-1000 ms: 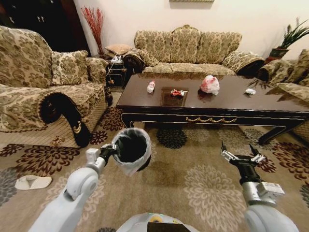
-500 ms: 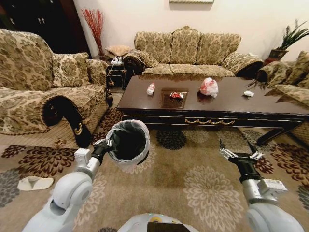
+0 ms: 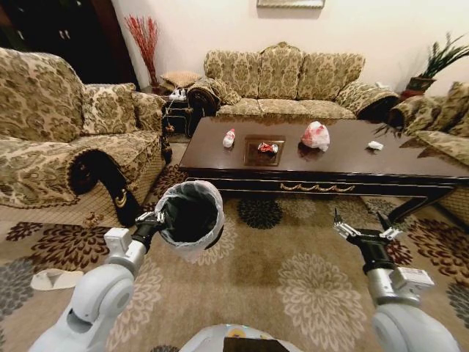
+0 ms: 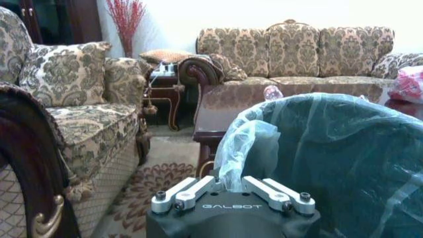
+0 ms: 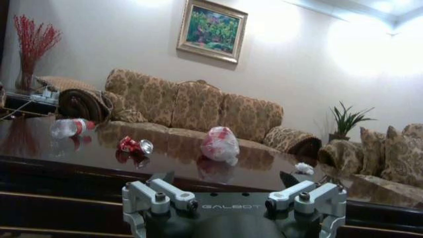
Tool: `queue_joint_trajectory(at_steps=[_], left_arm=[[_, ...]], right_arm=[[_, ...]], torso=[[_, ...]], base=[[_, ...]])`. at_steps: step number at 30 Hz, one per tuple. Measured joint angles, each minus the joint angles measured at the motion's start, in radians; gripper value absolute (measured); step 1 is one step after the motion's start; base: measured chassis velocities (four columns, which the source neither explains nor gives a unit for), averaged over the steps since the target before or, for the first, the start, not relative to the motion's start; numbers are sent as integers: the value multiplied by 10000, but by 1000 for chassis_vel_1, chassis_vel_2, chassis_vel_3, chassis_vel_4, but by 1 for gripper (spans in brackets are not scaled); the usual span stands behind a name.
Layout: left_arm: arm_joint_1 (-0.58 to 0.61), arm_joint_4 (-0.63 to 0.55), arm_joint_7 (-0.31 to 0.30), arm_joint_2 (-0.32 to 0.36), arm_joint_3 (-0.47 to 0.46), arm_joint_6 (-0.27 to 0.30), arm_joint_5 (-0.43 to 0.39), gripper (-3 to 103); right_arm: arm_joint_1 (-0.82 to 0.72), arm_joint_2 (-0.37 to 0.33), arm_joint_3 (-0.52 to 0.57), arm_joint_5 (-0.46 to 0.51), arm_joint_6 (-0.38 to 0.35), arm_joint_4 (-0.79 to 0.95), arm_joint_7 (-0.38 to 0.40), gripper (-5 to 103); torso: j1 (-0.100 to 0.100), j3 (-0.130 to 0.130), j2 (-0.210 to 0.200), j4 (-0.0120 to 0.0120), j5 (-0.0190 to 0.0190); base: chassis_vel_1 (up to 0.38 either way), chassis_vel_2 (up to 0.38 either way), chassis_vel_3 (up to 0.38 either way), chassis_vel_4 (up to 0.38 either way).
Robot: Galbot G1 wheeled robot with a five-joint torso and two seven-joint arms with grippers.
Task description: Move to the front of the table and place the trash on the table into the trash bin.
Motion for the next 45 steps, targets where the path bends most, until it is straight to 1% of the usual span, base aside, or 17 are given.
queue_joint_trajectory(at_steps=[11,22,25,30,32,34,36,45], left_arm=[[104,-5,-97,19,-26,-86,-36,3],[261,-177,-104,49,-277,-76,-222,3],[273,-236,-102,77,-301,-54,-274,3],[272,-271,-104,132,-356,-3,-301,3],[290,-292,-106,165,-432,71,-303,3],[299,-298,-106,170,-450,84,-304,3],[314,-312,-106,180,-504,122,-304,3],[310,-411,-106,177,-592,179,-334,3]], right_arm=[[15,71,2,6,125,-68,-10,100],[114,72,-101,26,109,-46,-19,100],[128,47,-102,41,94,-21,-8,100],[135,2,-88,58,76,-7,-6,100],[138,-9,-83,52,48,3,-8,100],[136,-10,-81,44,27,8,-13,100],[128,-6,-80,10,-39,34,-29,100],[170,3,-69,-20,-70,44,-40,100]], torso=[[142,281,422,0,0],[299,575,872,1,0],[354,669,1024,0,0],[416,748,1165,2,0],[465,831,1295,0,0],[475,847,1323,0,0],[531,935,1469,0,0],[648,1127,1778,0,0]], base=[[0,0,0,0],[0,0,0,0],[0,0,0,0],[0,0,0,0],[0,0,0,0],[0,0,0,0],[0,0,0,0],[0,0,0,0]])
